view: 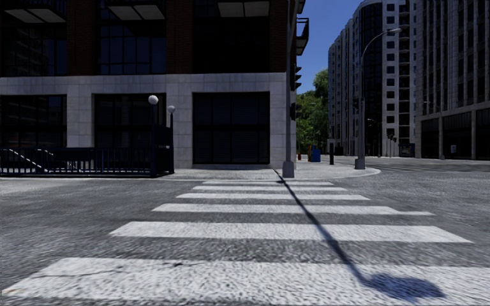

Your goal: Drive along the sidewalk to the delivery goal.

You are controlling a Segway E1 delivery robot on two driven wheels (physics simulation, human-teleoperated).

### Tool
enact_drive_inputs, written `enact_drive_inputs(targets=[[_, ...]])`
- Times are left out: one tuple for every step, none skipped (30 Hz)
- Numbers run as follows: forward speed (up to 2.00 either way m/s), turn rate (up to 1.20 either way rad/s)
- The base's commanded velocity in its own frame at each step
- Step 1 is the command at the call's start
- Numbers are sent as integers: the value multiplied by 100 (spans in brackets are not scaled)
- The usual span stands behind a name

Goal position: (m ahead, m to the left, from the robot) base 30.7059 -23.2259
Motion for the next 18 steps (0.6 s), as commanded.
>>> enact_drive_inputs(targets=[[200,0],[200,0],[200,0],[200,0],[200,0],[200,0],[200,0],[200,0],[200,0],[200,0],[200,0],[200,0],[200,0],[200,0],[200,0],[200,0],[200,0],[200,0]])
